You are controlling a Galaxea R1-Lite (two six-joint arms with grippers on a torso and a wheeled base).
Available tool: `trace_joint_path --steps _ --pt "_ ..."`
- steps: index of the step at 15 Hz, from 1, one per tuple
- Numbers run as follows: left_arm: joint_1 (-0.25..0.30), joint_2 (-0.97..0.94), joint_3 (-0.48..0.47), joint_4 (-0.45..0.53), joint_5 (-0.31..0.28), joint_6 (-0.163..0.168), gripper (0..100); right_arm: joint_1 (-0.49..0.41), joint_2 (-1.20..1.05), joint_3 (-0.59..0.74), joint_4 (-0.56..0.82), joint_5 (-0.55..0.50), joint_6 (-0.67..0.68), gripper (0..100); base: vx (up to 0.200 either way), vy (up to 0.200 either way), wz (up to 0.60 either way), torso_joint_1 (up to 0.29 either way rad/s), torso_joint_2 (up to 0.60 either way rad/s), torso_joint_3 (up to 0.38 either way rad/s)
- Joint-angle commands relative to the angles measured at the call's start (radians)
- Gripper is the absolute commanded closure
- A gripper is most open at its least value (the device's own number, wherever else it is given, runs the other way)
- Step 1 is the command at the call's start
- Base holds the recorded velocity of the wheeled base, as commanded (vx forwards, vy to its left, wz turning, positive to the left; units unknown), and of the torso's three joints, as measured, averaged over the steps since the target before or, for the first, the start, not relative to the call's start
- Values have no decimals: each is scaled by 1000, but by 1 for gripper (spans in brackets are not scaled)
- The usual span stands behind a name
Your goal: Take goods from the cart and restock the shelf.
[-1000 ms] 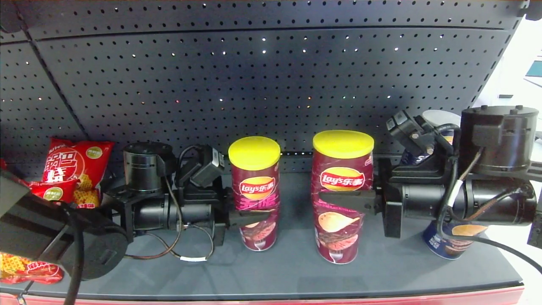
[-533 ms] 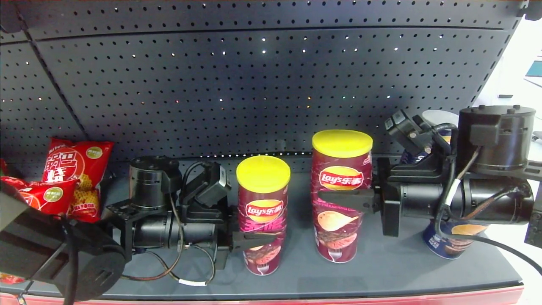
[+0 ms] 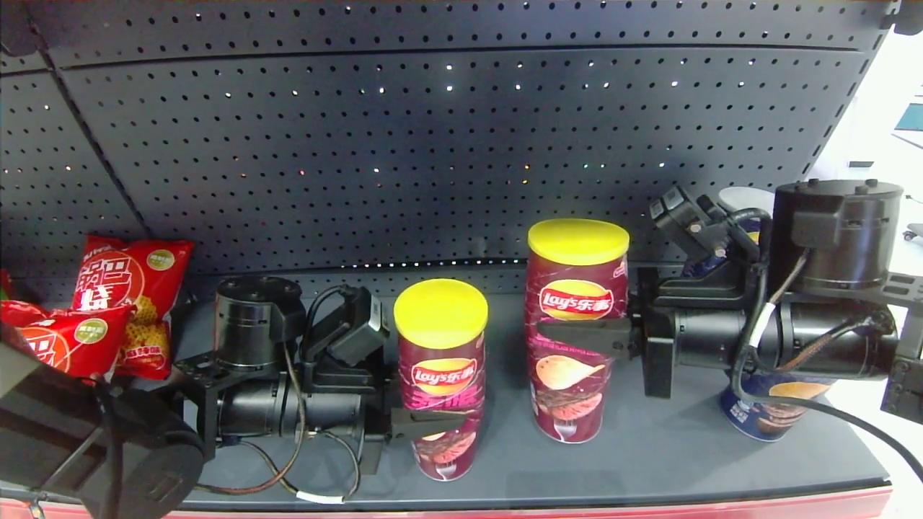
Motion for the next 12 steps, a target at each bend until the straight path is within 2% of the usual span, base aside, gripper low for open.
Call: trace_joint_path --steps 1,5,6,12 --pt "0 -7 15 1 0 0 100 1 0 2 0 1 0 100 0 0 0 0 0 0" --pt "0 -24 67 1 0 1 100 1 0 3 0 1 0 100 0 0 0 0 0 0" --pt "0 -27 75 1 0 1 0 1 0 3 0 1 0 100 0 0 0 0 0 0" --pt "15 -42 88 2 5 0 0 2 -5 6 0 -1 0 100 0 0 0 0 0 0"
